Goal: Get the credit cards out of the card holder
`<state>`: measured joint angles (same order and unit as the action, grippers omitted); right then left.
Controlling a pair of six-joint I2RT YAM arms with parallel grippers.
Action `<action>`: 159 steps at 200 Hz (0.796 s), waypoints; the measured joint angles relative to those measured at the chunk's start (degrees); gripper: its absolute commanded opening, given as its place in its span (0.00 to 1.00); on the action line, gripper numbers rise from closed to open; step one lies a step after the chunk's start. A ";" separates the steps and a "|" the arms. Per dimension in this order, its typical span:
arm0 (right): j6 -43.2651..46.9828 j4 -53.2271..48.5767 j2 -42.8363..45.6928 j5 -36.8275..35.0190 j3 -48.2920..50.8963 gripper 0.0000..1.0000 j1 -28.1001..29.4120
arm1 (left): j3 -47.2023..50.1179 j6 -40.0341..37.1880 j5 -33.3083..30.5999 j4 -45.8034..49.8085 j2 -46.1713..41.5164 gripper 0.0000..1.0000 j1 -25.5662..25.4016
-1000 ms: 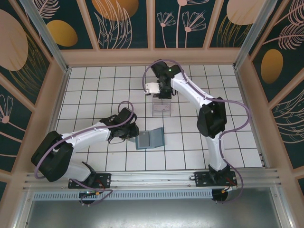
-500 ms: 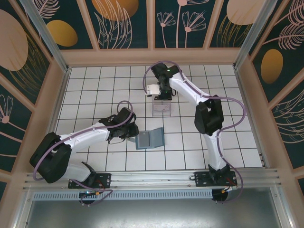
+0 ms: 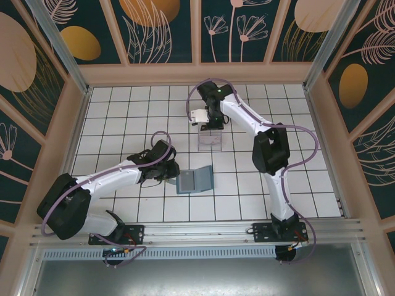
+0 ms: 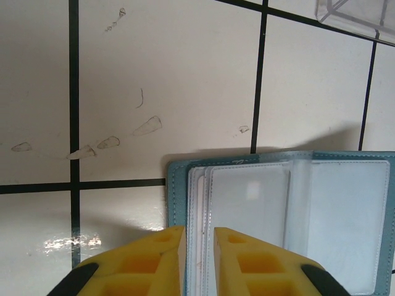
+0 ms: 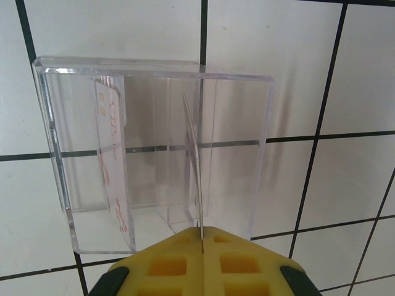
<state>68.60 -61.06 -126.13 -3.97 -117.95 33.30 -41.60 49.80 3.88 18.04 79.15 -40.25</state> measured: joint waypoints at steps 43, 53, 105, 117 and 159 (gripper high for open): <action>-0.13 -0.44 -0.09 -0.94 -1.31 0.00 0.55 | 0.02 0.00 -0.11 0.04 -0.07 0.21 0.00; -0.13 -0.44 -0.07 -1.25 -1.36 0.00 0.90 | 0.02 0.00 -0.11 0.02 -0.07 0.21 0.00; -1.60 -1.22 -0.04 -2.21 -1.42 0.00 2.43 | 0.02 0.00 -0.11 0.04 -0.07 0.21 0.00; -1.90 -1.70 -0.04 -2.29 -1.42 0.00 2.49 | 0.02 0.00 -0.13 0.04 -0.07 0.21 0.00; -3.17 -2.27 -0.04 -3.08 -1.42 0.00 2.49 | 0.02 0.00 -0.13 0.07 -0.15 0.21 0.00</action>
<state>65.43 -63.33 -126.17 -7.05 -119.37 35.79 -41.58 49.80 3.75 18.11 79.00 -40.25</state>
